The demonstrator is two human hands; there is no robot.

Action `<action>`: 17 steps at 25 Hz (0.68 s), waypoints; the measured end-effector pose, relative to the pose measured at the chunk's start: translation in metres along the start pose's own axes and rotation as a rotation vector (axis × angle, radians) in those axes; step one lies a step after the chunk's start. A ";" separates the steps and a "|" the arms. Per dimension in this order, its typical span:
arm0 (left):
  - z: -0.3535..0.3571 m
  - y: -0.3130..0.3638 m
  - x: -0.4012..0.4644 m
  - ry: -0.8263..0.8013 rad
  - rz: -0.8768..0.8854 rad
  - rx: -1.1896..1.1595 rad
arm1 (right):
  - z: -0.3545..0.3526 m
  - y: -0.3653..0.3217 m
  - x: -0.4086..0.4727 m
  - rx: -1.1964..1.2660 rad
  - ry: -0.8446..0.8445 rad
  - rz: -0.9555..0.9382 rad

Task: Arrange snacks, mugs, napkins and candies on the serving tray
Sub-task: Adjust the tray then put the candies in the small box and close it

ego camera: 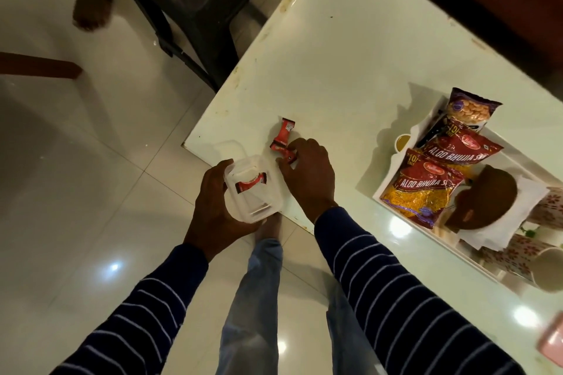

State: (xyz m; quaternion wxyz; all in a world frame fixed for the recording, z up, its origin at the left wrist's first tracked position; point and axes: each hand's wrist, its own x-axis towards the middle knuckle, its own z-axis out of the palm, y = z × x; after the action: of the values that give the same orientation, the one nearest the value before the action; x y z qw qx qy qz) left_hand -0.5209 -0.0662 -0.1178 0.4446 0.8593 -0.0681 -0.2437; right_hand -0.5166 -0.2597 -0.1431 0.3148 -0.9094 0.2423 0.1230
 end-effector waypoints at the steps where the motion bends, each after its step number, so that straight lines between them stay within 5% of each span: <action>1: 0.001 -0.002 0.000 -0.003 -0.012 -0.016 | 0.000 -0.003 0.002 -0.013 0.005 -0.006; 6: 0.002 -0.007 0.005 0.009 -0.046 0.005 | -0.028 -0.017 -0.019 0.243 0.198 -0.020; 11: 0.008 0.001 0.013 0.044 -0.007 0.037 | -0.047 -0.027 -0.053 0.156 -0.072 -0.313; 15: 0.007 0.003 0.016 0.019 -0.061 -0.056 | -0.047 -0.015 -0.005 0.180 0.136 -0.184; 17: 0.009 0.003 0.015 0.005 -0.103 -0.102 | -0.040 -0.007 0.026 0.075 0.095 -0.106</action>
State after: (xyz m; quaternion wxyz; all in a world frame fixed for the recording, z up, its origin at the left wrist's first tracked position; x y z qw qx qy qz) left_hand -0.5116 -0.0796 -0.1256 0.4747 0.8385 -0.0099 -0.2673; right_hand -0.4878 -0.2900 -0.1187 0.3430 -0.9133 0.2130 0.0537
